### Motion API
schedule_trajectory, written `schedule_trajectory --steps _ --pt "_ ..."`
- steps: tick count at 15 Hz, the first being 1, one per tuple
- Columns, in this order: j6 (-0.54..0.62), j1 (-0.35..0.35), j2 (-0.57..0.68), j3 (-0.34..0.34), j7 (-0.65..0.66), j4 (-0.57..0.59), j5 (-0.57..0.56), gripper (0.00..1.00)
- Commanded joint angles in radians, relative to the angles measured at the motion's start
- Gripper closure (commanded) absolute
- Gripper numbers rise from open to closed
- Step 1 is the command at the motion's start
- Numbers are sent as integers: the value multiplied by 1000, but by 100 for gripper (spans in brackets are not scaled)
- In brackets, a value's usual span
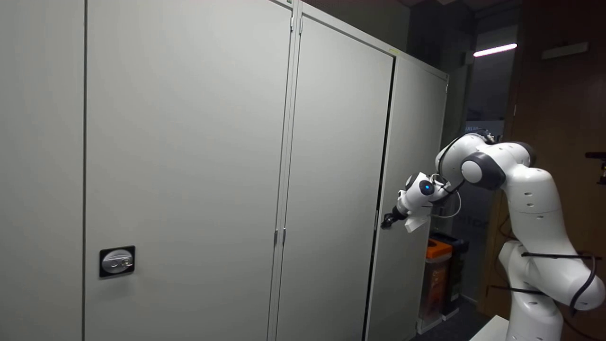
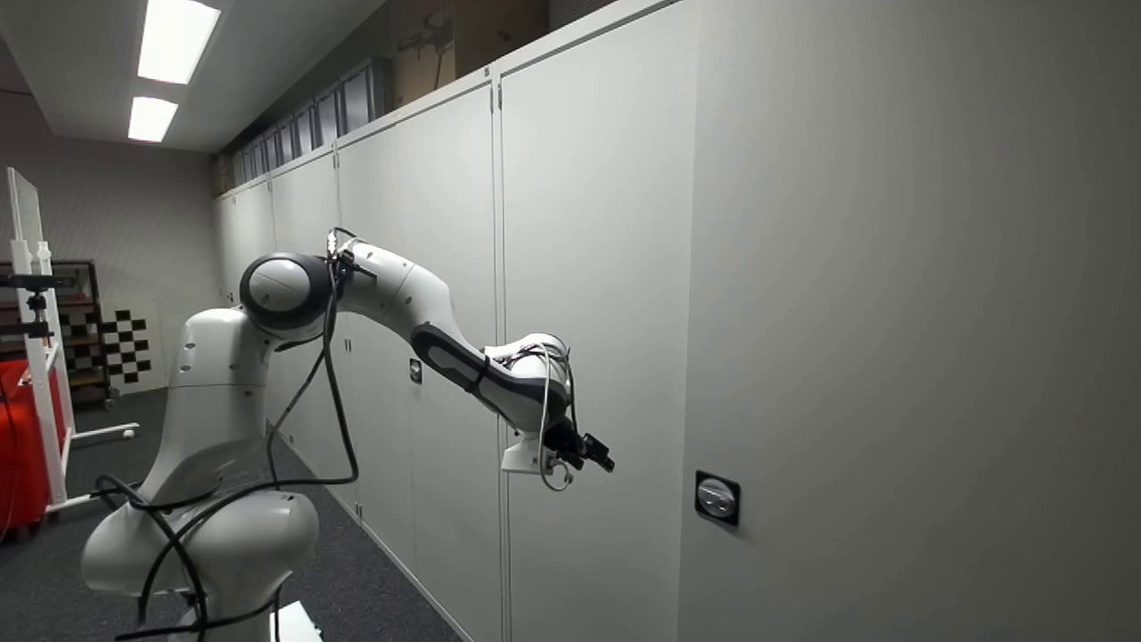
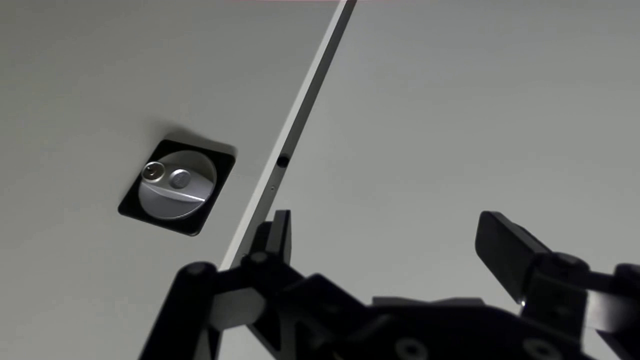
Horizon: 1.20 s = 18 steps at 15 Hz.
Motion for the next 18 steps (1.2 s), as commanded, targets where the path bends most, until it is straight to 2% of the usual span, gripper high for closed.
schedule_trajectory --steps 1,6,18 --pt "9 -55 88 35 122 72 -34 0" --pt "9 -66 171 16 235 131 -40 0" --pt "10 -18 410 -155 532 286 -26 0"
